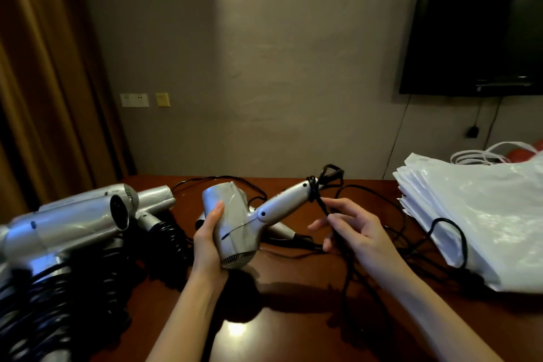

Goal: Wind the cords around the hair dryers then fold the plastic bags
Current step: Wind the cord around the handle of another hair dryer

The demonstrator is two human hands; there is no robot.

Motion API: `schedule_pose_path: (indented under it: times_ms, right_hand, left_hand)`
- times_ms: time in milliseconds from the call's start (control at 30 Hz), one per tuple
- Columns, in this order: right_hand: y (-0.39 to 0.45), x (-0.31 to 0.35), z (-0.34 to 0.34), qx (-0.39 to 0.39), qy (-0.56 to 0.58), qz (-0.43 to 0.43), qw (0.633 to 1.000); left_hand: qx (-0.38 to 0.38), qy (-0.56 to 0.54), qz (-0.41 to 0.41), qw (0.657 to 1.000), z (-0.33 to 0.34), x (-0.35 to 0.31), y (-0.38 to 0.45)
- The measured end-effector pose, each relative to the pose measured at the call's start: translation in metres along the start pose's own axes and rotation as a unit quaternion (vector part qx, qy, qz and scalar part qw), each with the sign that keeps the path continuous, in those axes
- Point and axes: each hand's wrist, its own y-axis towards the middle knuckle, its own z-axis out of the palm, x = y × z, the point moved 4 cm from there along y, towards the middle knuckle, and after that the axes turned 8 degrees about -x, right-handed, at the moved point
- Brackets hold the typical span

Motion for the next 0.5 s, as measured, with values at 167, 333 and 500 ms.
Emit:
schedule_pose_path:
  times_ms: [167,333,500]
  right_hand:
    - [-0.005,-0.008,0.006,0.079,0.024,0.141,0.987]
    - [-0.009,-0.015,0.000,0.138,-0.100,0.222,0.960]
    - [-0.003,-0.015,-0.017,0.101,-0.102,0.220,0.965]
  left_hand:
    - [0.025,-0.009,-0.009,1.000,0.003,-0.001,0.001]
    - [0.083,0.000,-0.033,0.996,0.007,-0.003,0.000]
    - [0.139,0.062,-0.075,0.986,0.007,-0.002,-0.004]
